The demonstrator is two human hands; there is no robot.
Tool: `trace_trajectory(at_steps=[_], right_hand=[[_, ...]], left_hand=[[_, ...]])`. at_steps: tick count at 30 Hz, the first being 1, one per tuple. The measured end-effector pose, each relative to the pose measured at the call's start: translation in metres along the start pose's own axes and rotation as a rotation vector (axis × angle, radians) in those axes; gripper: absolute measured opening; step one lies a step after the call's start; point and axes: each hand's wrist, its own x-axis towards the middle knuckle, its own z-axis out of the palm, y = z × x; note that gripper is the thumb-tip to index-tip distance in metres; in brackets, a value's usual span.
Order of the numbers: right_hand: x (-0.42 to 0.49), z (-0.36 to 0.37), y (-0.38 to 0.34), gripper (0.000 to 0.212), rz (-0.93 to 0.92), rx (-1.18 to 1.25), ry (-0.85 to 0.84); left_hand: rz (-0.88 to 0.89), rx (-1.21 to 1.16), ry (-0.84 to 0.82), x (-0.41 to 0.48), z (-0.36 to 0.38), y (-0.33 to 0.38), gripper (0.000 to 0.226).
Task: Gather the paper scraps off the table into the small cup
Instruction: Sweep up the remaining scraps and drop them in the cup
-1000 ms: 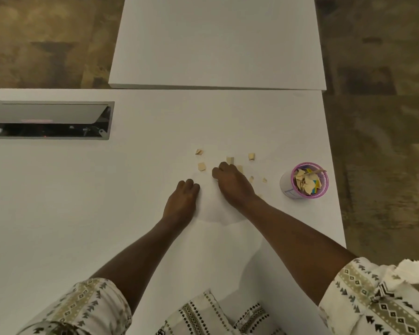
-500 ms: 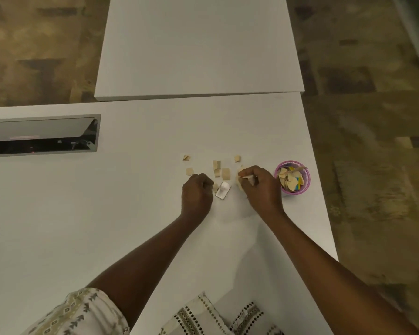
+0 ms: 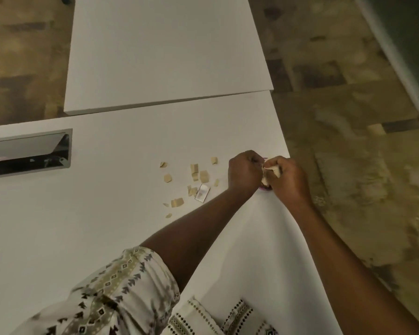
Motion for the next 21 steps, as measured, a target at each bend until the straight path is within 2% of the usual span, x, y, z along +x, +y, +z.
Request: trace_trajectory(at_steps=[6,14,16,19,21], right_hand=[[-0.006,-0.005,0.0,0.036,-0.036,-0.07,-0.037],[-0.034,-0.001,-0.007,0.035,-0.213,-0.186,0.146],[-0.044,0.009,-0.008,0.043,-0.237,-0.273,0.066],[-0.049,0.024,-0.005,0.058,-0.172,-0.431,-0.137],[-0.046,0.028,-0.006,0.062,-0.154,-0.503,-0.191]], left_hand=[[0.025,0.021,-0.031,-0.002,-0.002,-0.003,0.031],[0.151,0.105,0.03,-0.013,-0.02,-0.027,0.026],[0.149,0.115,0.049,-0.018,-0.028,-0.041,0.024],[0.136,0.153,0.059,-0.031,-0.038,-0.066,0.017],[0.118,0.197,0.05,-0.042,-0.046,-0.085,0.014]])
